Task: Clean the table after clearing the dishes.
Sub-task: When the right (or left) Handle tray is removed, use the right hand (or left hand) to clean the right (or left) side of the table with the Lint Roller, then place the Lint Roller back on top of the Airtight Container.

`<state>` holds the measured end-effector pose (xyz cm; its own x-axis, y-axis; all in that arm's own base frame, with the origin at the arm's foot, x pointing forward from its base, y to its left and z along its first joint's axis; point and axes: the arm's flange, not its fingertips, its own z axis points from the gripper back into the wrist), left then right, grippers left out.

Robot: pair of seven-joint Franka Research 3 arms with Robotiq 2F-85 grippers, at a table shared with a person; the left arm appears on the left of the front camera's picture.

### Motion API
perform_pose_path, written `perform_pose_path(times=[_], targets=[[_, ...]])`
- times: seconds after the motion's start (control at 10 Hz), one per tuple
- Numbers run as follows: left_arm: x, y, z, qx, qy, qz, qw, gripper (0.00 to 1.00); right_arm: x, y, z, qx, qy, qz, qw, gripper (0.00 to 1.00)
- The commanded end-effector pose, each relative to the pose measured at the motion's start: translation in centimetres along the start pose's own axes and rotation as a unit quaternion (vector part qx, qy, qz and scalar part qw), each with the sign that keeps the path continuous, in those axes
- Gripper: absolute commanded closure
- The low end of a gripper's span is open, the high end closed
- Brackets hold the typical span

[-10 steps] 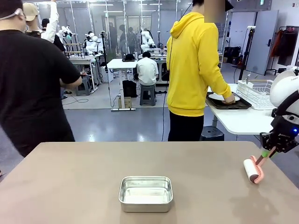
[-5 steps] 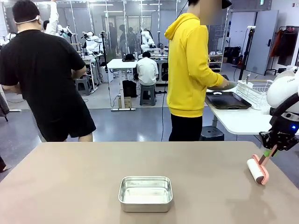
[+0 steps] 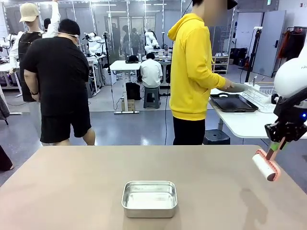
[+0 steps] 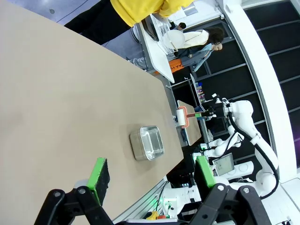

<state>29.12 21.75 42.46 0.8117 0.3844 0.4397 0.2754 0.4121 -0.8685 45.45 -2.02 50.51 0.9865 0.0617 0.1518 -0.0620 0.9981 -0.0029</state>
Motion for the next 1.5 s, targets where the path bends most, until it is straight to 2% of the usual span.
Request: perform_pose_path(times=[0.0,0.1,1.4], targets=[[-0.1,-0.3,0.1,-0.01,-0.006,-0.001,1.0,0.07,-0.4,1.0,1.0,-0.021,0.014,-0.01,1.0,0.79],[-0.1,-0.3,0.1,-0.01,-0.006,-0.001,1.0,0.07,0.0,0.0,0.0,0.0,0.0,0.0,1.0,0.79],[-0.1,-0.3,0.1,-0.01,-0.006,-0.001,1.0,0.07,0.0,0.0,0.0,0.0,0.0,0.0,1.0,0.79]])
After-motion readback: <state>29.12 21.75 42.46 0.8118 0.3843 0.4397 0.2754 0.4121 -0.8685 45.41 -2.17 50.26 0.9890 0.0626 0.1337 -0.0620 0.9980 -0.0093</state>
